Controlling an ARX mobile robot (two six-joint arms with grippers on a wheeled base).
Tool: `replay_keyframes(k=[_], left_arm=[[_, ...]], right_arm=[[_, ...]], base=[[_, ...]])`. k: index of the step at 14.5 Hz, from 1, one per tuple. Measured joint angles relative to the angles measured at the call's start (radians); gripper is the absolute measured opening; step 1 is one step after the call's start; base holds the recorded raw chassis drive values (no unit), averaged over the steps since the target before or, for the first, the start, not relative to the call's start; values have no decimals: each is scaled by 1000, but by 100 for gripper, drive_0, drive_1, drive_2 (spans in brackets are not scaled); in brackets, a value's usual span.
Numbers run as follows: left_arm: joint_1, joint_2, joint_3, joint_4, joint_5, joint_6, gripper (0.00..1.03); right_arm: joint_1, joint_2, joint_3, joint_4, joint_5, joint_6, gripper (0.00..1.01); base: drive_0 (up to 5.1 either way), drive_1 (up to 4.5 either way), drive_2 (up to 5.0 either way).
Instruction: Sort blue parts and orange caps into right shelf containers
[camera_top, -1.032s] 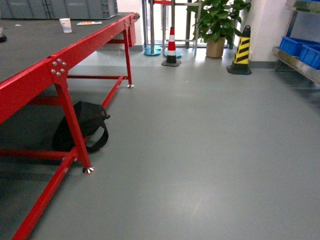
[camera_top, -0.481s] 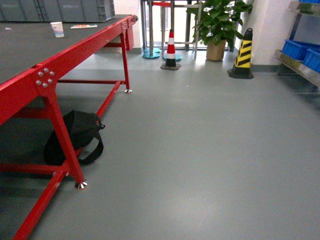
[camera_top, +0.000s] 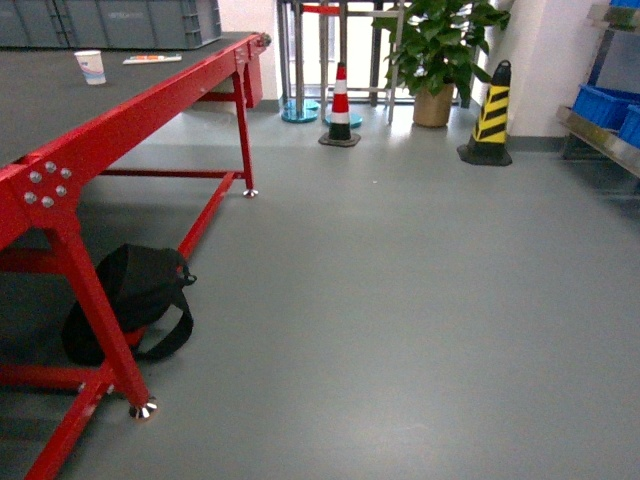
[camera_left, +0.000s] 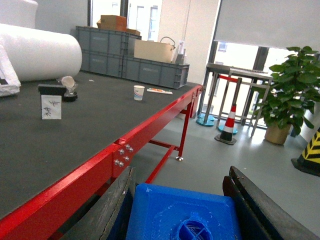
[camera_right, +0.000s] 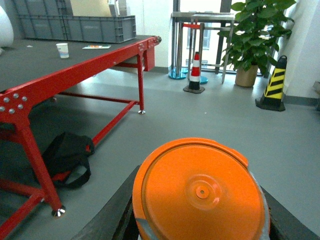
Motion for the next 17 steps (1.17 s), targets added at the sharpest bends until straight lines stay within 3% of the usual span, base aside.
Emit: replay_keyframes(k=[2, 6, 17], left_arm=[[0, 0, 0, -3, 0, 0, 47], [0, 0, -2, 5, 0, 0, 47], [0, -2, -2, 0, -3, 0, 47]], right_arm=[[0, 2, 0, 0, 0, 0, 44], [0, 1, 0, 6, 0, 0, 44], [0, 2, 0, 3, -3, 0, 44]], base=[[14, 441, -412], [-9, -9, -9], [-159, -159, -159]])
